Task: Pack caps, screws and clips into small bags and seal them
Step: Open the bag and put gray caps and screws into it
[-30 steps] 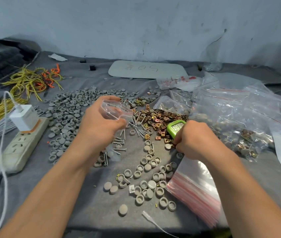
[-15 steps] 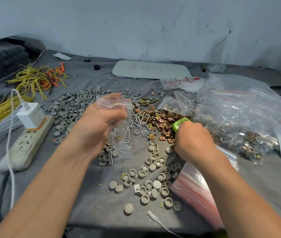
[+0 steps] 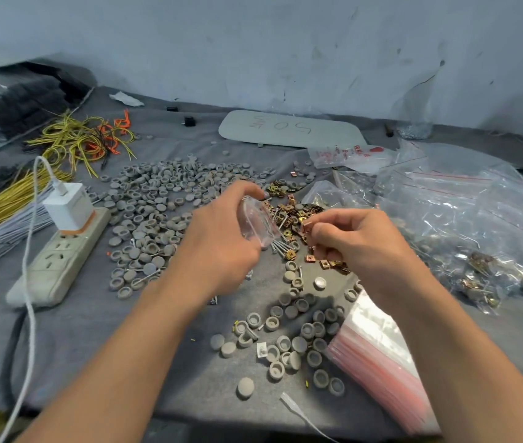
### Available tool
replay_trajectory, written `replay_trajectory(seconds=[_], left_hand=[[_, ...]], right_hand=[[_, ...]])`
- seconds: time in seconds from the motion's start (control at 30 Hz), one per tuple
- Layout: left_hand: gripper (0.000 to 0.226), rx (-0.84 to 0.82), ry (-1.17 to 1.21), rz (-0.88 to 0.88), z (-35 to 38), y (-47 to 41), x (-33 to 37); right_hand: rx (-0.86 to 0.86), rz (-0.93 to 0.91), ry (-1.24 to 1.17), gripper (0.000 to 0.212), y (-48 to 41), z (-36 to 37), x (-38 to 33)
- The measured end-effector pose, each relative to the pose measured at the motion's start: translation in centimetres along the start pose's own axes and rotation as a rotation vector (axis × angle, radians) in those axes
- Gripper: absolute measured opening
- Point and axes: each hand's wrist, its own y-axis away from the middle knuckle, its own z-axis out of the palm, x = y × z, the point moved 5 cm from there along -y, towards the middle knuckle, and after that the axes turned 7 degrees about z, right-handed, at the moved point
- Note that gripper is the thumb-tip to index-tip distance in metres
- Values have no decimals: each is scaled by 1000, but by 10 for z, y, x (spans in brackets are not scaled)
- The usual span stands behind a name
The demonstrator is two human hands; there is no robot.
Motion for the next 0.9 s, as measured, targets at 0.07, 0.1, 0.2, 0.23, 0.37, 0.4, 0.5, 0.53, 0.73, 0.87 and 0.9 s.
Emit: replay_trajectory(seconds=[0.07,0.1,0.2,0.23,0.37,0.4,0.5,0.53,0.73,0.87,0.9], left_hand=[[55,-28,-65,17,7,2,4],[55,-39,-72,25,9,3,6],[55,-59,-62,59,11,3,9],[54,-61,-59,66,11,4,10],[48,-85,-52,73,12,6,12],[46,-90,-56,81,12,6,12],[41,-121,-71,91,12,6,13],[41,-135,-75,92,13,6,13],[44,-160,-61,103,15,6,13],[51,-138,-48,101,14,5,10],[52,-132,-38,104,14,5,10]], right_hand=[[-2,-44,-8,18,1,3,-3],[-6,-62,11,20,2,4,-4],[-8,-83,62,24,4,8,-6],[-2,-83,80,24,5,9,-5],[50,-96,145,19,8,11,-7],[59,-100,153,16,8,12,-8],[56,-108,173,11,10,15,-9],[51,-113,179,12,10,15,-9],[24,-142,123,11,9,15,-9],[56,-244,156,13,12,15,-16],[67,-281,185,13,14,16,-19]])
